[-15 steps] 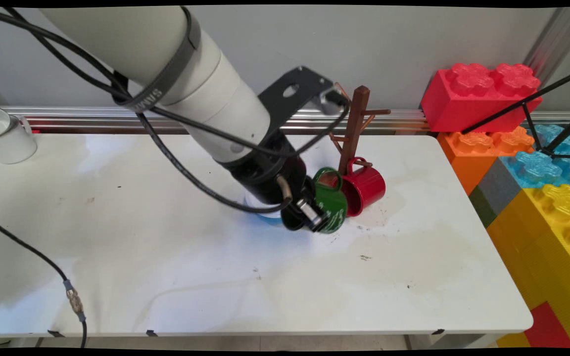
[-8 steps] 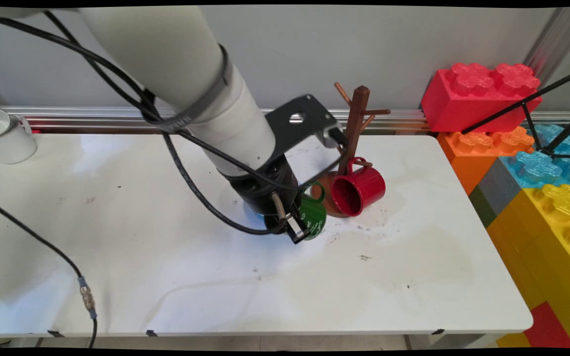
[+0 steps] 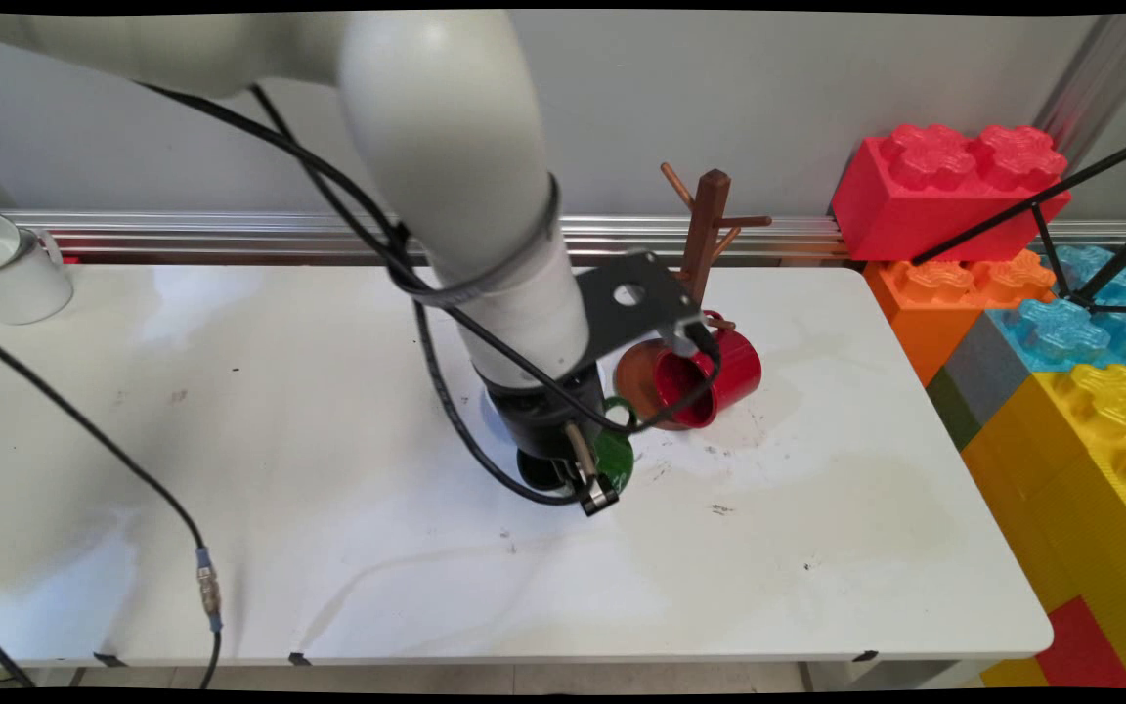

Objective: Place the picked object on the table

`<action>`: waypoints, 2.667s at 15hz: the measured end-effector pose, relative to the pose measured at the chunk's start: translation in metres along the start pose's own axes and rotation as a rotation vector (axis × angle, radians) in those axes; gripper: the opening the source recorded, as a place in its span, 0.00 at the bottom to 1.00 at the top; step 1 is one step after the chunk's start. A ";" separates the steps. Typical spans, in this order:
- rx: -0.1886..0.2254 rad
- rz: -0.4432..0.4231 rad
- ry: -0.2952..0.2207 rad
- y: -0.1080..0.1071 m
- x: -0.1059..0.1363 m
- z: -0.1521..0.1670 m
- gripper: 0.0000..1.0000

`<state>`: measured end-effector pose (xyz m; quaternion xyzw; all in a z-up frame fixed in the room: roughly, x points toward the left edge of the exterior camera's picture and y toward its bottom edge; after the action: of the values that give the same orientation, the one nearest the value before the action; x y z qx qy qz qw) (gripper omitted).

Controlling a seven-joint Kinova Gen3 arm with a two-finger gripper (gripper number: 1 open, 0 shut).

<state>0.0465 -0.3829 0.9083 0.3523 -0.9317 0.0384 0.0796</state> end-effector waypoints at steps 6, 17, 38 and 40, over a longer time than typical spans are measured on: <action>0.020 0.013 -0.087 0.009 0.027 0.027 0.00; 0.054 -0.009 -0.209 0.021 0.055 0.057 0.00; 0.052 -0.035 -0.326 0.030 0.057 0.091 1.00; 0.053 -0.038 -0.324 0.029 0.058 0.093 1.00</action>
<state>-0.0271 -0.4108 0.8267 0.3734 -0.9242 0.0042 -0.0802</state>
